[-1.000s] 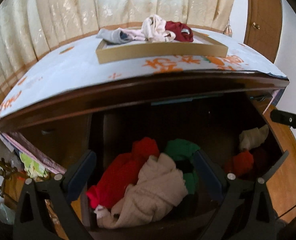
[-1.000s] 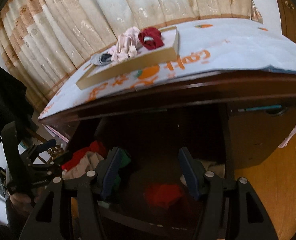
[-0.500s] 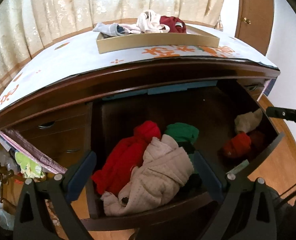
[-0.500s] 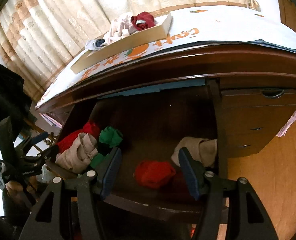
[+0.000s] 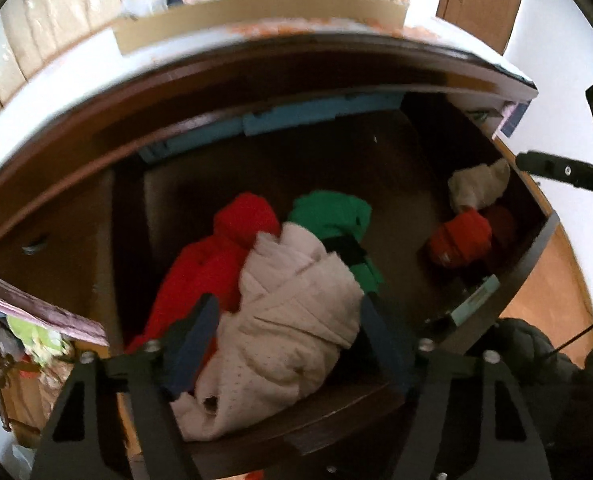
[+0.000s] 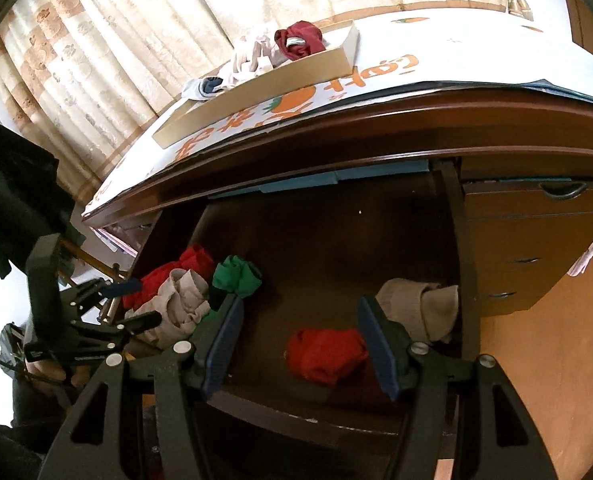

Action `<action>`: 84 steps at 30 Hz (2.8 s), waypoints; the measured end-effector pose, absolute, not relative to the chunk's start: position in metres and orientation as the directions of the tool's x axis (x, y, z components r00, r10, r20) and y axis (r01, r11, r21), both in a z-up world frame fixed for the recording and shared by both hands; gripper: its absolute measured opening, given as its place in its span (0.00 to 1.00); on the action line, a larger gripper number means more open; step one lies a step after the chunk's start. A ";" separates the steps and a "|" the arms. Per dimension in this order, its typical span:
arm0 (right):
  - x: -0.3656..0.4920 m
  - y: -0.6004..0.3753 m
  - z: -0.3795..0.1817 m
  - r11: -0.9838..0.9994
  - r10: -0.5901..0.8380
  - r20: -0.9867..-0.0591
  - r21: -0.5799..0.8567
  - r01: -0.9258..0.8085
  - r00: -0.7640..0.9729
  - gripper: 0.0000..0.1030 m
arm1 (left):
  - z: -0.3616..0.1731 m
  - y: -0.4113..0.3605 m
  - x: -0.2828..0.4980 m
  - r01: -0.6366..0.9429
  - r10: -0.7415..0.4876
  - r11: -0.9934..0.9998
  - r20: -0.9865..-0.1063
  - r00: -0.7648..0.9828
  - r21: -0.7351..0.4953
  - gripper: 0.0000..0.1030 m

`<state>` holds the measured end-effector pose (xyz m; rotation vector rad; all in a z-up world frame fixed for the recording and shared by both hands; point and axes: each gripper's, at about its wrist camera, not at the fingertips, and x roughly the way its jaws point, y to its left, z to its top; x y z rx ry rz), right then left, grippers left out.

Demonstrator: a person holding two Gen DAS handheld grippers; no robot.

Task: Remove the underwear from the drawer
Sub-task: 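Grasp the dotted beige garment with the left tool and lift it, then grasp a red garment with the right tool while the left tool holds the beige garment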

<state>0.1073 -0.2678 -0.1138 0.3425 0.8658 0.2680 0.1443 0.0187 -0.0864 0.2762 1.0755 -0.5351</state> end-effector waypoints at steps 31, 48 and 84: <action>0.117 -0.325 -0.098 0.923 0.274 -0.679 0.384 0.010 0.681 0.60 | -0.104 0.019 0.148 0.515 -0.376 0.829 -0.899 0.226 -0.218 0.31; 0.158 -0.232 -0.106 0.842 0.527 -0.663 0.490 -0.225 0.531 0.60 | 0.006 0.063 0.144 0.483 -0.464 0.847 -0.749 0.473 -0.220 0.30; 0.265 -0.001 -0.204 0.897 0.443 -0.882 0.435 -0.080 0.160 0.60 | 0.023 0.154 0.154 0.279 -0.324 0.942 -0.713 0.621 -0.185 0.30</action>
